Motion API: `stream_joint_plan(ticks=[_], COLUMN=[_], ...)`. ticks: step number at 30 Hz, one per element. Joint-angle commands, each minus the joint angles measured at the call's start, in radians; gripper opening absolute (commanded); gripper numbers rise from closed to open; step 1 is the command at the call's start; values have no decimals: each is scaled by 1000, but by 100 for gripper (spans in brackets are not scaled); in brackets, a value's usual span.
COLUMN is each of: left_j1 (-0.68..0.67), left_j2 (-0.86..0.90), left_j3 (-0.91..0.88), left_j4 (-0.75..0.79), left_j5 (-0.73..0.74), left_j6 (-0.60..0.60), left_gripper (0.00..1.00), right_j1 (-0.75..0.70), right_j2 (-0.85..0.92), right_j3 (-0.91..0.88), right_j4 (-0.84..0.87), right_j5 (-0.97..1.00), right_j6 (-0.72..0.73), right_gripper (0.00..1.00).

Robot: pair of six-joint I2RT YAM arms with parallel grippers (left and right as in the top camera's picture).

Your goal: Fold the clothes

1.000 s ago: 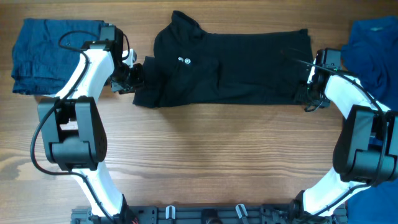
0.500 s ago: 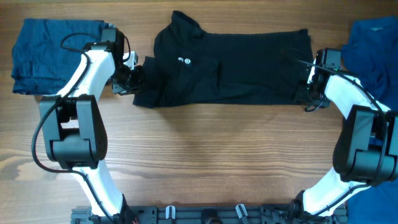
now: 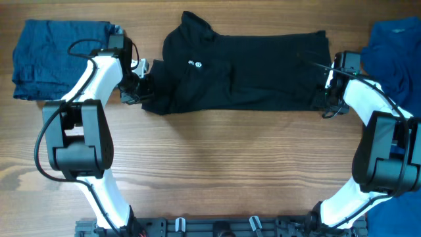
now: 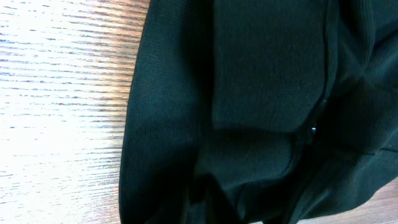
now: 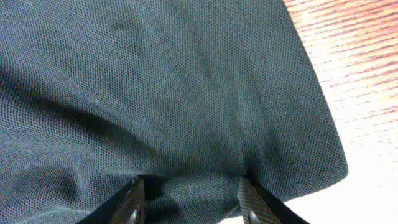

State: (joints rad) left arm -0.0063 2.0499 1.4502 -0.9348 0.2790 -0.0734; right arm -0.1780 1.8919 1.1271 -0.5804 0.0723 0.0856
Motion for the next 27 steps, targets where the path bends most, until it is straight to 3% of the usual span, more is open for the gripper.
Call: stream_joint_plan(ticks=[1, 6, 8, 12, 18, 23, 24, 27], left_j1=[3, 23, 65, 129, 129, 128, 128, 128], left_j2=[15, 15, 15, 15, 15, -10, -22, -70], left_j3=[-8, 15, 15, 13, 8, 19, 21, 36], left_j4=[5, 35, 45, 55, 55, 65, 66, 71], left_j5=[24, 18, -79, -115, -103, 20, 20, 20], left_j6=[8, -7, -142, -254, -257, -256, -256, -256], left_gripper=[4, 4, 4, 4, 4, 7, 8, 22], right_j1=[-7, -7, -7, -7, -7, -6, -6, -6], right_j2=[34, 34, 34, 34, 34, 34, 34, 26], right_j3=[-43, -43, -43, -43, -43, -42, -37, 23], right_j4=[-10, -5, -5, -5, -5, -8, -10, -31], right_j5=[31, 32, 32, 32, 32, 31, 24, -36], right_j6=[3, 23, 23, 22, 22, 23, 22, 21], right_gripper=[49, 49, 48, 49, 49, 49, 50, 66])
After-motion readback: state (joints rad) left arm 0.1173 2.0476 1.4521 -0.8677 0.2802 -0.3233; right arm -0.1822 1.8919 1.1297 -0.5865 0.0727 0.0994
